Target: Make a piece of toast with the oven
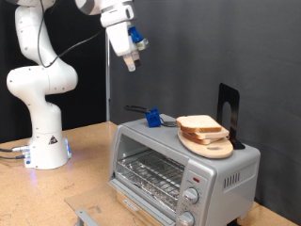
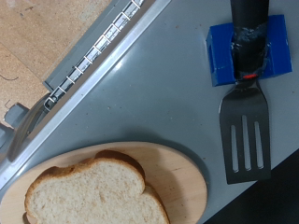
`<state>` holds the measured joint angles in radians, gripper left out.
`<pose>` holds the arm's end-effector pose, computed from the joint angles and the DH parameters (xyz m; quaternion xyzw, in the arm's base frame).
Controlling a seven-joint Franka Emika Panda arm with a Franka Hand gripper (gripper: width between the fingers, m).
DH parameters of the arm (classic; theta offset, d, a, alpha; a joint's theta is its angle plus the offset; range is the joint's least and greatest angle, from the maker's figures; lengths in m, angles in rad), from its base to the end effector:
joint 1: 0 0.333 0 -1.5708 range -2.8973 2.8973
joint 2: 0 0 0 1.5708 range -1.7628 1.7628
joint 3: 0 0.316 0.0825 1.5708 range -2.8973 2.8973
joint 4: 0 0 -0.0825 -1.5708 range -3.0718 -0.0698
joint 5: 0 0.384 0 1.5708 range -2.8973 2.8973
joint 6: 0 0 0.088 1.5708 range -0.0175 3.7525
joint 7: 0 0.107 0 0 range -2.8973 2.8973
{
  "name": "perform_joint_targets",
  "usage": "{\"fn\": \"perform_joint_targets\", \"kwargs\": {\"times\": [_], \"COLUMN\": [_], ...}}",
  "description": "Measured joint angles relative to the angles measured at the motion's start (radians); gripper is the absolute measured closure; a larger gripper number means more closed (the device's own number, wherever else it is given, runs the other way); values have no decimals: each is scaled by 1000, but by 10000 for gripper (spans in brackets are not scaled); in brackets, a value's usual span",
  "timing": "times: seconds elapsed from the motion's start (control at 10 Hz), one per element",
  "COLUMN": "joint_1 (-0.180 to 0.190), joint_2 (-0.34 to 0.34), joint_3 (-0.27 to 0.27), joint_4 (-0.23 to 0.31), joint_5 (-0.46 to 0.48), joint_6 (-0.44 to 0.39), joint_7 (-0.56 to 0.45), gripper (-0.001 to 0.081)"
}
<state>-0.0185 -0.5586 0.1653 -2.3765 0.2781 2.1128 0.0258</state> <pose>0.4051 0.0818 0.5512 -0.9858 0.0000 -0.1380 0.0953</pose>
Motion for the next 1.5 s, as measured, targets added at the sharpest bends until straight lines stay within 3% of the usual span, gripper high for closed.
{"fn": "perform_joint_targets", "kwargs": {"times": [0.4, 0.6, 0.9, 1.2, 1.5], "joint_1": [21, 61, 67, 67, 67], "joint_2": [-12, -77, -184, -162, -75], "joint_3": [-5, 0, 46, 44, 66], "joint_4": [-21, -73, -149, -151, -166], "joint_5": [45, 87, 105, 106, 105], "joint_6": [0, -5, 21, 41, 119], "joint_7": [-54, -71, 18, -1, -2], "gripper": [1, 1, 1, 1, 1]}}
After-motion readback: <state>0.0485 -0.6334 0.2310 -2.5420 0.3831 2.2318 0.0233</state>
